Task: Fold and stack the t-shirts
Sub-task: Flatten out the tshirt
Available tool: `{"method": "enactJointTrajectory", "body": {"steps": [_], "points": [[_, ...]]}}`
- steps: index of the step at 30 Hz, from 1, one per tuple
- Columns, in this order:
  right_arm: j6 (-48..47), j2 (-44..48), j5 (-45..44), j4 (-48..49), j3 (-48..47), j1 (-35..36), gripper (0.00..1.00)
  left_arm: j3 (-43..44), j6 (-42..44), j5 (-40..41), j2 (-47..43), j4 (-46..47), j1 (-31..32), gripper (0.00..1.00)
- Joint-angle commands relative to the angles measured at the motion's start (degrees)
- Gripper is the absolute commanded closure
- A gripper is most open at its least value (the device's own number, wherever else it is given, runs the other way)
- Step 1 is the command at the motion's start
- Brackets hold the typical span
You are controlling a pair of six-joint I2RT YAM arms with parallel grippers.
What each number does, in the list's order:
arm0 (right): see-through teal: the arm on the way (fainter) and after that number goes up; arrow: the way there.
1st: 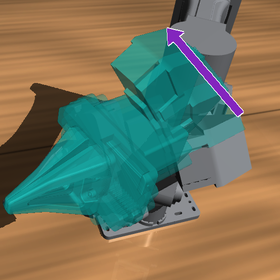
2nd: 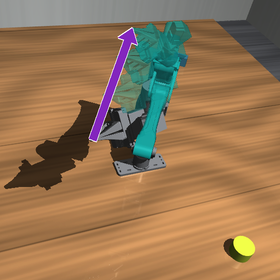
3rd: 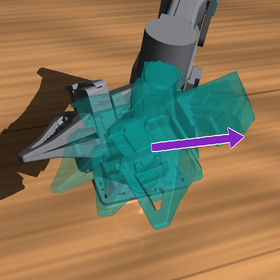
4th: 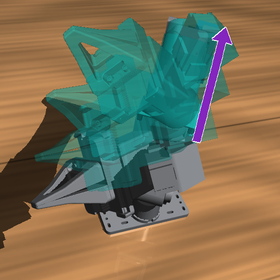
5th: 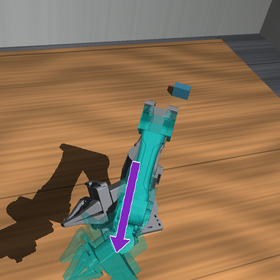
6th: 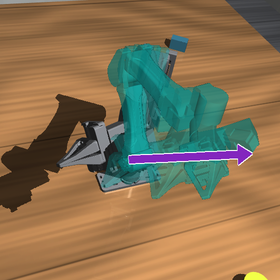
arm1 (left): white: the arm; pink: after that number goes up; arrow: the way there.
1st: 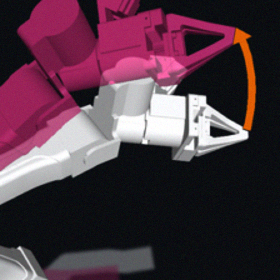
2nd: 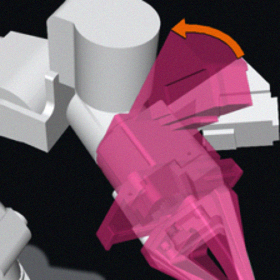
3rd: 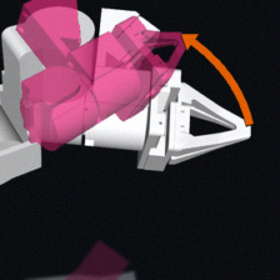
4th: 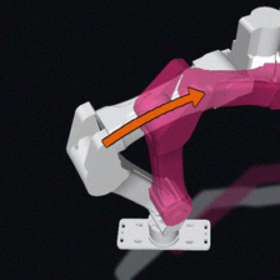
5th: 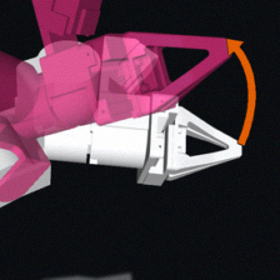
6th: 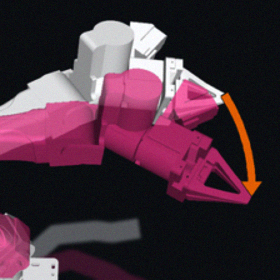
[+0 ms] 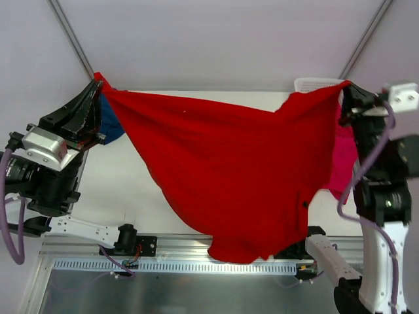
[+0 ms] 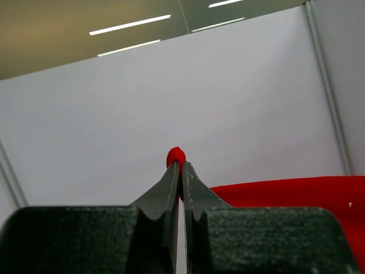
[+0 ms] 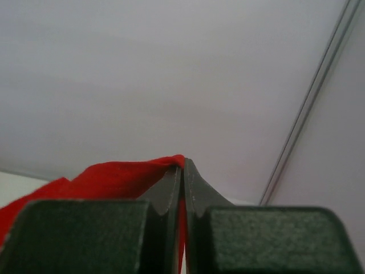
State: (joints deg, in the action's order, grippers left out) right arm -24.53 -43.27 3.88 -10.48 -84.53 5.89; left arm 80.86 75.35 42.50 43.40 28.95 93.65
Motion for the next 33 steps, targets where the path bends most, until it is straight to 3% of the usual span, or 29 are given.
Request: {"method": "enactJointTrajectory", "body": {"steps": [1, 5, 8, 9, 11, 12, 18, 20, 21, 23, 24, 26, 30, 33], "points": [[0.5, -3.8, -2.9, 10.3, 4.4, 0.2, 1.00, -2.6, 13.8, -3.2, -2.4, 24.9, -0.2, 1.00], [4.7, -6.0, -2.2, 17.3, 11.2, 0.3, 0.99, -2.6, 5.8, -1.9, -2.4, 12.1, -0.1, 1.00], [6.2, -6.9, -2.1, 19.0, 14.7, 0.2, 1.00, 6.2, -12.9, -5.7, 2.1, -18.3, -0.1, 1.00], [6.3, -6.7, -1.7, 19.2, 15.6, 0.2, 0.99, 11.7, -15.5, -7.8, 4.2, -28.8, -0.1, 1.00], [6.6, -6.3, -1.2, 18.7, 16.1, 0.2, 0.99, 18.8, -21.9, -14.4, 11.4, -40.0, -0.2, 1.00], [6.3, -5.4, -0.7, 18.0, 16.1, 0.2, 1.00, 26.7, -22.7, -16.4, 14.5, -49.6, -0.3, 1.00], [3.4, -0.7, 1.1, 11.5, 13.5, 0.2, 0.99, 49.4, -24.8, -31.4, 31.5, -68.5, -1.9, 1.00], [3.1, 0.7, 1.7, 10.8, 13.5, 0.2, 0.99, 52.6, -31.5, -47.5, 31.9, -71.0, -8.7, 1.00], [3.0, 1.3, 1.6, 10.7, 13.8, 0.2, 1.00, 53.3, -33.4, -64.2, 31.8, -70.9, -15.9, 1.00], [3.6, 3.2, 1.2, 8.6, 14.3, 0.2, 0.99, 53.7, -37.5, -69.8, 32.2, -71.0, -16.8, 1.00], [3.8, 3.8, 1.3, 7.8, 14.7, 0.3, 1.00, 52.6, -40.1, -78.4, 31.8, -69.9, -22.8, 1.00], [4.9, 6.0, 1.6, 7.2, 16.2, 0.2, 0.99, 51.1, -55.0, -93.3, 33.2, -62.2, -35.7, 1.00], [6.5, 9.0, 2.6, 5.1, 17.3, 0.2, 0.99, 52.5, -77.7, -108.7, 42.1, -53.8, -46.4, 1.00], [7.5, 10.7, 2.5, 3.9, 17.6, 0.2, 0.99, 54.3, -85.7, -109.3, 49.1, -47.3, -55.0, 1.00]]}}
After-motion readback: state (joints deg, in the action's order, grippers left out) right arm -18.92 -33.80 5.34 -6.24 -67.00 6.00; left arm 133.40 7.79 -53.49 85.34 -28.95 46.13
